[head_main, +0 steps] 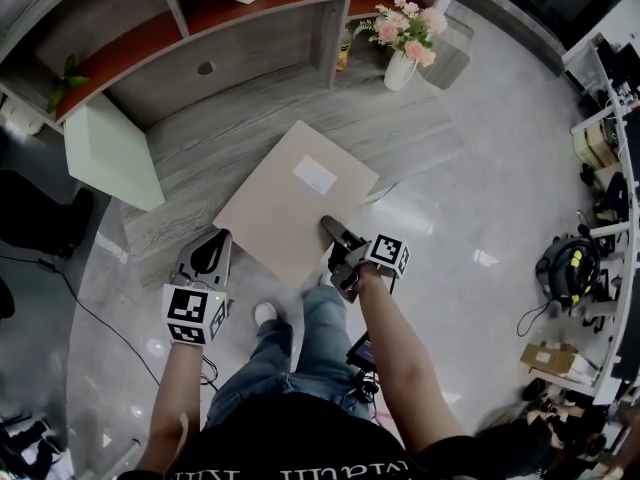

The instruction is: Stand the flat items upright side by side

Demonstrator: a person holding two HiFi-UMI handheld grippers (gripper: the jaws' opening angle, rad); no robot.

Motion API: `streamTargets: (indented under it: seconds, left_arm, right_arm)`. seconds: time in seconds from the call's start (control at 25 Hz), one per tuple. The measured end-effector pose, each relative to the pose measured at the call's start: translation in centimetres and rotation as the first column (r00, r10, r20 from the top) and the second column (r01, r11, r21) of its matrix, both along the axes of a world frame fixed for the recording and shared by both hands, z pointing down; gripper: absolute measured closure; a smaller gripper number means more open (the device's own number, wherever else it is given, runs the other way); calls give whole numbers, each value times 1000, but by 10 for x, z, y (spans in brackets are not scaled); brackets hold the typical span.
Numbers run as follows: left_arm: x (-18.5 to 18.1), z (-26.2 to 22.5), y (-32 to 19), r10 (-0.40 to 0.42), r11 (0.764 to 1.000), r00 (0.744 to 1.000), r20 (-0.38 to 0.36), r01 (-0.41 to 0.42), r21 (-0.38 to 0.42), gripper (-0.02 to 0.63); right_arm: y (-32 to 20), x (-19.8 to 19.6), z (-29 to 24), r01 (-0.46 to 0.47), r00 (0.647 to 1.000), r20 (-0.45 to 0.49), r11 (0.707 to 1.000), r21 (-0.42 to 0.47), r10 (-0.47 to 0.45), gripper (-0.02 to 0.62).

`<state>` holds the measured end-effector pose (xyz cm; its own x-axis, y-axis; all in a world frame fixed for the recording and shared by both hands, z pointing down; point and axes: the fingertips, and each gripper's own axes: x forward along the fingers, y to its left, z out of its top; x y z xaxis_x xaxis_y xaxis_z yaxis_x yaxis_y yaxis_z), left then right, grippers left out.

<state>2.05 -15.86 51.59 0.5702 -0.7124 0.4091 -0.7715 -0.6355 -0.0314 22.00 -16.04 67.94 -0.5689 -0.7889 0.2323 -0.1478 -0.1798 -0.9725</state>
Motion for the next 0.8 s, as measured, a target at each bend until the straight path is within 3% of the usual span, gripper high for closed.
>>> streamTargets:
  seconds: [0.2,0.4,0.64,0.8]
  left_arm:
    - [-8,1,7,10,1000,1000,-4,-10,-1,592]
    - [-16,-14,8,1,1000,1000,-30,0,30,592]
    - [-27,-35,7,-29,996,997,-66,34,80,592]
    - [-43,-47,10,-60,992,995,-80,68,104,592]
  right_arm:
    - [10,-10,-14,30,999,-27,999,-19,-30,290]
    - [-2,-11,-59,48,973,-228,997,54,-34,293]
    - [-21,-13,-116,2,889,-450,983,183,82,295]
    - [-27,-21,-150,2,798,-572,948,317,190,295]
